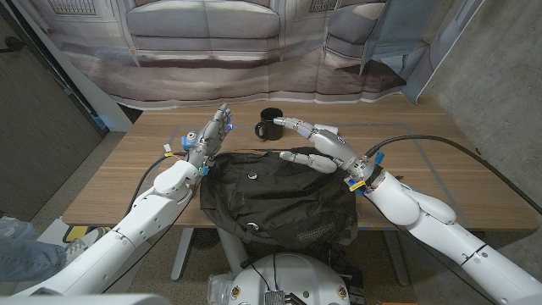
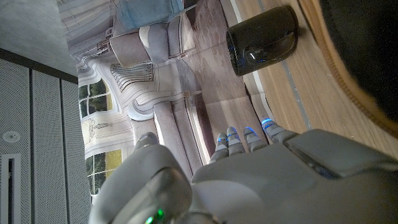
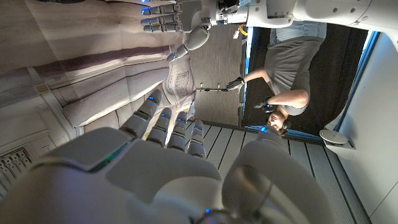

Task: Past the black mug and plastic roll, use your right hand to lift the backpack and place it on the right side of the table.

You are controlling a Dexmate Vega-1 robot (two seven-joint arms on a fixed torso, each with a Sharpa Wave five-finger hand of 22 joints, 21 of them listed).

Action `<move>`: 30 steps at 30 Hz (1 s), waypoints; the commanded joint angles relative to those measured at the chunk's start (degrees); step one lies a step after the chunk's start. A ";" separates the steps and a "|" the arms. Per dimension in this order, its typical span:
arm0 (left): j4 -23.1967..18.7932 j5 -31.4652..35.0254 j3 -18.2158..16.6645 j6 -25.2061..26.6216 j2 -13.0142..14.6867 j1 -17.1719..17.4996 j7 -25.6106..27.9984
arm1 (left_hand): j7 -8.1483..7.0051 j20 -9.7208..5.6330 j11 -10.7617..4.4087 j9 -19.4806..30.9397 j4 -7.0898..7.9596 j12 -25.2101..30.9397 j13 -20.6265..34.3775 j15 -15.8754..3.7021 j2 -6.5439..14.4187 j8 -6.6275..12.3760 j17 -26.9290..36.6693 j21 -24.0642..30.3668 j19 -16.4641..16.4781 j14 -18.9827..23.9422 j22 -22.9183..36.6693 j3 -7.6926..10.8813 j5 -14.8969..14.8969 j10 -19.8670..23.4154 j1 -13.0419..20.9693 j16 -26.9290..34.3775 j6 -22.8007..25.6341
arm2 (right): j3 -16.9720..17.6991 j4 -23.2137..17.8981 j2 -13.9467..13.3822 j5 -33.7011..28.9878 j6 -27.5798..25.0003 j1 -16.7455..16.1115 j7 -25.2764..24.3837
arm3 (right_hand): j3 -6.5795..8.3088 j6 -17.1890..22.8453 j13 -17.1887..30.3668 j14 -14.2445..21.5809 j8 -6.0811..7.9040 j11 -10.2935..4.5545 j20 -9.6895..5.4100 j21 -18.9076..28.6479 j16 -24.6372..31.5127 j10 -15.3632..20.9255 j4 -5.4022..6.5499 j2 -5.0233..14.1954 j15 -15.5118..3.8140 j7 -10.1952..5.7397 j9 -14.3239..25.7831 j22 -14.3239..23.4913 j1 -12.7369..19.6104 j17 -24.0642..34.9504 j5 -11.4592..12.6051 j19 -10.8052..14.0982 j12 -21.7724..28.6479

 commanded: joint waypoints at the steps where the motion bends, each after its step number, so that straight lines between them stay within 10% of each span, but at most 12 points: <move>1: -0.13 -0.13 0.08 0.37 0.13 0.02 -0.25 | -0.22 -0.01 -0.18 0.14 -0.04 -0.03 0.08 -0.02 0.12 -0.01 0.22 0.18 0.03 0.08 0.31 -0.29 0.29 -0.20 0.46 0.24 -0.09 | -0.65 -2.03 -1.81 -3.82 -2.00 0.33 -1.07 | 0.05 -0.15 0.21 0.15 0.07 -0.15 1.32 0.48 0.02 -0.25 -0.71 0.00 0.31 -0.40 0.08 0.20 0.87 0.09 0.29 0.96 -0.32; 30: -1.29 -0.36 -0.98 -0.06 0.70 0.88 0.16 | -0.24 0.06 -0.19 0.15 -0.03 -0.05 0.09 -0.04 0.31 -0.05 0.24 0.10 -0.06 0.13 0.32 -0.60 0.32 -0.11 0.60 0.21 0.01 | -3.92 -7.02 -6.21 -12.84 -9.21 1.31 -1.40 | 0.15 -0.91 0.30 -0.45 0.04 0.95 4.50 0.12 -0.37 -0.80 -1.67 -0.23 -0.04 -0.64 0.13 0.17 2.32 0.10 0.45 1.56 -0.51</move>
